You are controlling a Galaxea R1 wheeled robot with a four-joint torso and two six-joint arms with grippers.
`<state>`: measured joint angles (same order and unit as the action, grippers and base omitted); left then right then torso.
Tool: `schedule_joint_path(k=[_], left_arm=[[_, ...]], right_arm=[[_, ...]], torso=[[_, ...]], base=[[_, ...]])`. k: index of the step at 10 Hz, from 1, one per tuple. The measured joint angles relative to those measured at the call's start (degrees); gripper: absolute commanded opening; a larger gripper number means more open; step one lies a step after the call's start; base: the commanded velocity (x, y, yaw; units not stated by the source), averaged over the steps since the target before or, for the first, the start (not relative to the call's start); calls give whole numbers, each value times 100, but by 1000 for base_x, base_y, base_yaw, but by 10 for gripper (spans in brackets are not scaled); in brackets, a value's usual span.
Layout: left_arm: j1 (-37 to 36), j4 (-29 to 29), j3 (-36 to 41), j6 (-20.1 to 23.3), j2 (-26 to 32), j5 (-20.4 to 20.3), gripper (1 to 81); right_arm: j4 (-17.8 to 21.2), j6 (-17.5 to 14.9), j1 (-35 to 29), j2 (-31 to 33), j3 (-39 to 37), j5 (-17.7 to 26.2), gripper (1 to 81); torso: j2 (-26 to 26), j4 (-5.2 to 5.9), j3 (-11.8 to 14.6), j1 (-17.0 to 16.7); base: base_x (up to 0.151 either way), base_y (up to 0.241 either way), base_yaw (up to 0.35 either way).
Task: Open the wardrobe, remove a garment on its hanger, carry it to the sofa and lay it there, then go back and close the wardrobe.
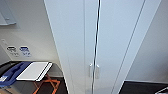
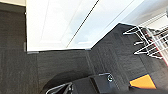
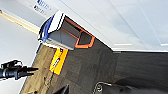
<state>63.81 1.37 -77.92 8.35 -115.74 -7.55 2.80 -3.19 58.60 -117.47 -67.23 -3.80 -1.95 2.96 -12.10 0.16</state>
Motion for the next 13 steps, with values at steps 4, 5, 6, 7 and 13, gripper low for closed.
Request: schedule_joint_path(k=[4,5,6,7,13], left_arm=[[-1557,34,284,-98,132,433,811],[-1957,37,282,-182,69,651,811],[-2371,41,256,-271,-44,867,811],[-2704,56,185,-393,-182,1083,811],[-3663,83,-424,-870,-1176,2042,811]], right_arm=[[35,22,-1390,132,229,157,811],[85,39,-1740,107,232,271,811],[135,105,-2039,41,216,369,811],[162,140,-2220,-54,158,449,811],[249,678,-3593,-855,-661,1146,811]], torso=[[9,0,-6,7],[9,0,-9,7],[11,0,-9,9],[13,0,-11,11],[22,0,-19,19]], base=[[0,0,0],[0,0,0],[0,0,0],[0,0,0],[0,0,0]])
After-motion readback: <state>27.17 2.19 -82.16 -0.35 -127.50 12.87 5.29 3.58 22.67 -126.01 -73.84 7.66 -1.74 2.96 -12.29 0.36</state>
